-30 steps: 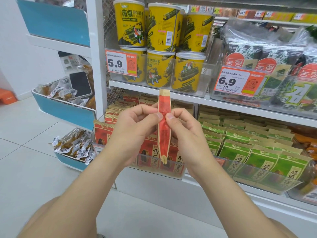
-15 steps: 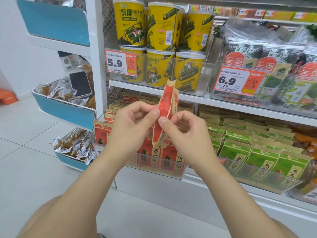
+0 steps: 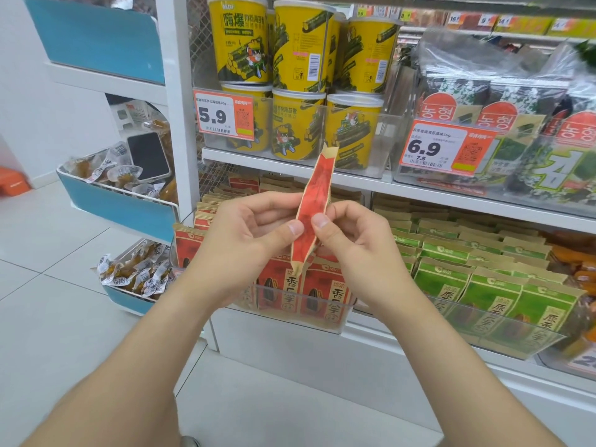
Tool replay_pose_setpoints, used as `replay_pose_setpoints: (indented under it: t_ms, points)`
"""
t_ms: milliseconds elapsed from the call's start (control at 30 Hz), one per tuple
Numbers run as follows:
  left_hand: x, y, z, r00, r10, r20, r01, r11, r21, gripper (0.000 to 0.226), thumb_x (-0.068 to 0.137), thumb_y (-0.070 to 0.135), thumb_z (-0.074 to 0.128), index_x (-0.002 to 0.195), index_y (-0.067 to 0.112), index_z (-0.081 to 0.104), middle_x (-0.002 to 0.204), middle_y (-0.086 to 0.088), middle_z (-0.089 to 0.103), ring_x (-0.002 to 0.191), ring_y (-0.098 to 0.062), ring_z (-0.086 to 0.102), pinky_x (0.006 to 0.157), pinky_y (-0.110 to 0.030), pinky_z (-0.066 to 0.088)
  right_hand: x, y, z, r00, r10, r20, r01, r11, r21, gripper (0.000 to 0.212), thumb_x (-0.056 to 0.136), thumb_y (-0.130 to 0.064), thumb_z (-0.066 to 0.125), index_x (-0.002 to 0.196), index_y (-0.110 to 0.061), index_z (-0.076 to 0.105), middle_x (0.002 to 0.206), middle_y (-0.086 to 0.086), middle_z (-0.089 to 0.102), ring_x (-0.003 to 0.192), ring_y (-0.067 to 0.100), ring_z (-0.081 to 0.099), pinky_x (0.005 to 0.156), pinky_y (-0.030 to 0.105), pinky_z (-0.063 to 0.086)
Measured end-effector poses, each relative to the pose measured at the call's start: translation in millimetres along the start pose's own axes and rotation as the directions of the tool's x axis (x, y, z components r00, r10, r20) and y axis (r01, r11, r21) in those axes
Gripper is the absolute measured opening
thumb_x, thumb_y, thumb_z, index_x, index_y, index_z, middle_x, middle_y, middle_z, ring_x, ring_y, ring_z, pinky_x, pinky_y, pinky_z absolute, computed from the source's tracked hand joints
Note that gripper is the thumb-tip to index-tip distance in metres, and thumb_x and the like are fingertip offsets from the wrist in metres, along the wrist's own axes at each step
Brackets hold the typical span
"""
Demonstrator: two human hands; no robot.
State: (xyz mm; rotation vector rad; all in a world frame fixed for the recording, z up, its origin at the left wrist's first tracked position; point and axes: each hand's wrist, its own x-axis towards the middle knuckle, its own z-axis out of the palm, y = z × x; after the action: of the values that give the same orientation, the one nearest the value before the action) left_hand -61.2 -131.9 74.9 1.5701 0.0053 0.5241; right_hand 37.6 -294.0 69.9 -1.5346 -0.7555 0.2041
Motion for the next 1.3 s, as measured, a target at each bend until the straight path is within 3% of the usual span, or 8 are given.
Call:
replay_pose_setpoints:
  t_ms: [67, 267, 433, 667, 800, 1067, 1200, 1300]
  points:
    - [0, -1, 1, 1.000, 0.004, -0.005, -0.004, 1.000, -0.006, 0.033, 0.100, -0.006, 0.066, 0.129, 0.008, 0.071, 0.119, -0.006, 0.081, 0.111, -0.024, 0.078, 0.084, -0.034, 0.065, 0, -2, 0, 1.000, 0.014, 0.002, -0.014, 1.000, 0.005, 0.020, 0.103, -0.020, 0.071, 0.100, -0.002, 0.063, 0.095, 0.005, 0.081, 0.081, 0.016, 0.077, 0.076, 0.031, 0.062]
    - [0, -2, 6, 0.992, 0.026, -0.127, -0.025, 1.000, 0.012, 0.027, 0.099, 0.002, 0.072, 0.125, 0.010, 0.076, 0.115, -0.004, 0.082, 0.108, -0.022, 0.079, 0.087, -0.039, 0.067, -4, -4, 3, 0.997, 0.045, 0.059, -0.045, 0.999, 0.005, 0.037, 0.090, -0.023, 0.088, 0.099, -0.008, 0.055, 0.104, 0.004, 0.080, 0.084, 0.035, 0.081, 0.079, 0.064, 0.065]
    - [0, 4, 7, 0.995, 0.028, -0.095, -0.019, 0.995, 0.099, 0.020, 0.098, 0.008, 0.074, 0.118, 0.013, 0.073, 0.112, 0.003, 0.081, 0.103, -0.012, 0.078, 0.079, -0.028, 0.064, -1, -11, -1, 0.999, 0.023, -0.038, -0.018, 0.992, 0.124, 0.029, 0.093, -0.019, 0.082, 0.088, 0.002, 0.063, 0.092, 0.011, 0.082, 0.087, 0.030, 0.081, 0.082, 0.054, 0.067]
    - [1, 4, 1, 0.996, -0.087, -0.014, 0.088, 0.995, 0.045, 0.014, 0.097, 0.003, 0.074, 0.108, 0.001, 0.066, 0.119, -0.006, 0.079, 0.108, -0.028, 0.079, 0.093, -0.053, 0.065, 1, -5, -8, 1.000, 0.024, 0.003, -0.024, 0.989, 0.148, 0.022, 0.097, -0.016, 0.077, 0.091, 0.004, 0.073, 0.099, 0.020, 0.080, 0.091, 0.027, 0.080, 0.079, 0.042, 0.066]
    - [0, 7, -1, 0.992, -0.112, 0.062, 0.115, 0.992, -0.048, 0.017, 0.098, -0.002, 0.068, 0.084, -0.008, 0.061, 0.117, -0.011, 0.081, 0.126, -0.018, 0.071, 0.089, -0.039, 0.066, 2, 0, -12, 1.000, 0.006, 0.013, -0.007, 0.996, 0.089, 0.019, 0.101, -0.022, 0.075, 0.097, -0.004, 0.079, 0.107, 0.011, 0.082, 0.102, 0.032, 0.079, 0.086, 0.056, 0.066]
    - [-2, 8, -3, 0.990, -0.112, 0.085, 0.112, 0.994, 0.005, 0.017, 0.096, 0.006, 0.069, 0.103, -0.008, 0.076, 0.120, -0.005, 0.081, 0.132, -0.013, 0.067, 0.092, -0.032, 0.064, 3, 1, -13, 0.999, 0.041, 0.030, -0.045, 0.987, 0.152, 0.025, 0.103, -0.023, 0.069, 0.100, 0.000, 0.079, 0.113, 0.010, 0.082, 0.106, 0.030, 0.079, 0.093, 0.057, 0.063]
    - [-1, 4, 0, 0.989, -0.146, 0.030, 0.146, 0.989, 0.012, 0.013, 0.101, 0.003, 0.066, 0.100, -0.005, 0.077, 0.126, 0.002, 0.079, 0.122, -0.016, 0.073, 0.089, -0.026, 0.063, 4, 1, -12, 0.998, 0.046, 0.043, -0.052, 0.986, 0.158, 0.031, 0.095, -0.033, 0.076, 0.092, -0.004, 0.084, 0.123, 0.006, 0.079, 0.132, 0.013, 0.066, 0.096, 0.051, 0.063]
    - [-1, 3, 0, 0.989, -0.147, 0.026, 0.146, 0.989, 0.037, 0.014, 0.103, 0.006, 0.067, 0.100, -0.002, 0.079, 0.131, 0.004, 0.077, 0.119, -0.017, 0.075, 0.090, -0.026, 0.063, 2, 1, -13, 0.995, 0.016, 0.101, -0.025, 0.995, 0.092, 0.019, 0.098, -0.016, 0.077, 0.087, -0.002, 0.082, 0.121, 0.005, 0.080, 0.135, 0.005, 0.062, 0.089, 0.050, 0.066]
